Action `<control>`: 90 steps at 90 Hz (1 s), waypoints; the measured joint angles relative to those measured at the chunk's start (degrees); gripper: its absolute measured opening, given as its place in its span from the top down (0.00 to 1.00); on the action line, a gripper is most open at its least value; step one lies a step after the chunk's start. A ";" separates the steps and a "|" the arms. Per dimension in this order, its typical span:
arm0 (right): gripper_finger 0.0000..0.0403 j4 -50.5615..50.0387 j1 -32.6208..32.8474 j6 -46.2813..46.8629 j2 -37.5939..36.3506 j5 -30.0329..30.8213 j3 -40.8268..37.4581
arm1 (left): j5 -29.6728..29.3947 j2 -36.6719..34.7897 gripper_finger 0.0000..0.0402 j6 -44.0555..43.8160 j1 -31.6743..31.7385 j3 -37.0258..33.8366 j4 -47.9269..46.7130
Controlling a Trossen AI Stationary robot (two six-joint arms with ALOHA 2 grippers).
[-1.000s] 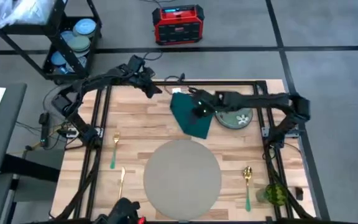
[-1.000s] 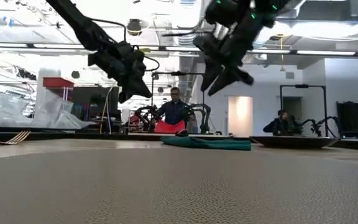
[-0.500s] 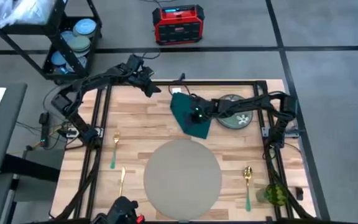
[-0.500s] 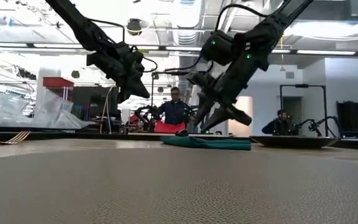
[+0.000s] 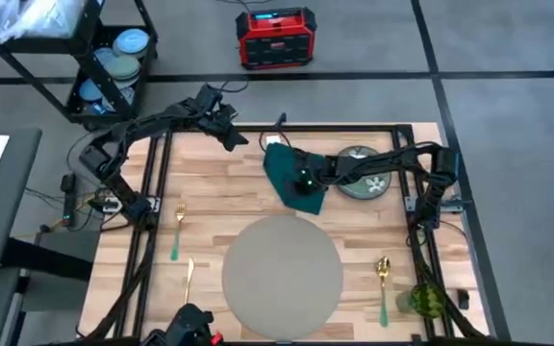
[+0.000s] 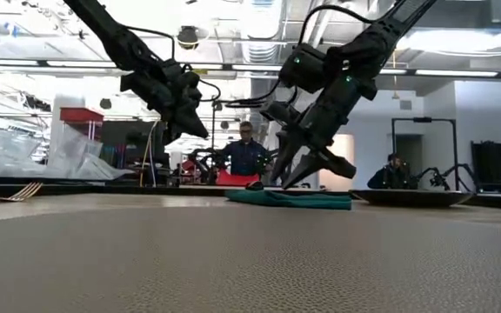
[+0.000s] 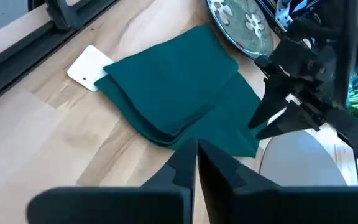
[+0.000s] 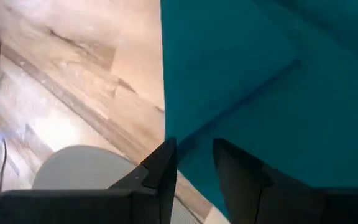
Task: Set table place
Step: Fold the green napkin
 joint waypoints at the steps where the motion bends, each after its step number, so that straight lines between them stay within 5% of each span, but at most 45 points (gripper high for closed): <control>1: 0.77 0.02 -0.07 0.00 0.00 0.00 0.00 | 0.00 0.00 1.00 -0.03 0.00 0.00 -0.01; 33: 0.66 11.47 -0.74 5.88 3.99 -1.71 0.46 | -0.04 0.00 1.00 -0.36 0.00 0.02 -0.36; 90: 0.65 -1.05 0.94 5.95 1.74 1.57 -0.02 | -0.07 -0.02 1.00 2.33 0.00 0.04 -2.59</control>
